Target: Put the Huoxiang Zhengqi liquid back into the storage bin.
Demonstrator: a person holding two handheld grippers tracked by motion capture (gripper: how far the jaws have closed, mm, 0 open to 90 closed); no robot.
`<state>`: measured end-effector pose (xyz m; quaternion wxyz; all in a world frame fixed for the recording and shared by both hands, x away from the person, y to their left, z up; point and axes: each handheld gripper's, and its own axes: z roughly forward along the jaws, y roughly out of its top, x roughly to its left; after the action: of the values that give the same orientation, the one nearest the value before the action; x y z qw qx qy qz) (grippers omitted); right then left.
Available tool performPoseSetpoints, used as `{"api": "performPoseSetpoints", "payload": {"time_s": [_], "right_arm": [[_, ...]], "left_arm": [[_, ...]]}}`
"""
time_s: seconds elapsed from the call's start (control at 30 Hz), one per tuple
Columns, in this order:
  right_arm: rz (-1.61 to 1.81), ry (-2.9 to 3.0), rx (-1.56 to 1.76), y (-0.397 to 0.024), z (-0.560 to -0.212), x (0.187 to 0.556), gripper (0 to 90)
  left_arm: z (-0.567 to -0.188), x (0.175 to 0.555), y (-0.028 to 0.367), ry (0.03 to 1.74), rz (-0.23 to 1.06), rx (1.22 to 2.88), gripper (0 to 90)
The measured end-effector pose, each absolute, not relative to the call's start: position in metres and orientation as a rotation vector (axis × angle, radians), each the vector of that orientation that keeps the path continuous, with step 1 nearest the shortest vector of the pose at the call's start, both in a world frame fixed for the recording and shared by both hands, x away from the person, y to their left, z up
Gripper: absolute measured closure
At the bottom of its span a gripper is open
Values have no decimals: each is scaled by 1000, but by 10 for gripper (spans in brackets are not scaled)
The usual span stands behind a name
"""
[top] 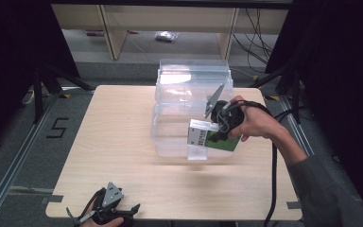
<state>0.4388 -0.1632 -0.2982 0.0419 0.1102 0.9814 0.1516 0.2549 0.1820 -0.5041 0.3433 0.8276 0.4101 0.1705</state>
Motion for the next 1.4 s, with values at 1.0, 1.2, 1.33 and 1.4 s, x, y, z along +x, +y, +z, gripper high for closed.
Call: {"api": "performPoseSetpoints", "payload": {"time_s": [1.0, 1.2, 1.33, 1.4], "right_arm": [[479, 2967, 450, -183, -326, 516, 649], [479, 2959, 440, -187, -333, 522, 648], [470, 2957, 452, -188, -338, 524, 648], [476, 2962, 441, -188, -341, 525, 648]], "left_arm": [[-506, 255, 180, 1083, 440, 2106, 150], [-507, 255, 180, 1081, 433, 2106, 150], [-505, 256, 182, 1065, 432, 2152, 150], [-506, 256, 182, 1063, 433, 2150, 150]]}}
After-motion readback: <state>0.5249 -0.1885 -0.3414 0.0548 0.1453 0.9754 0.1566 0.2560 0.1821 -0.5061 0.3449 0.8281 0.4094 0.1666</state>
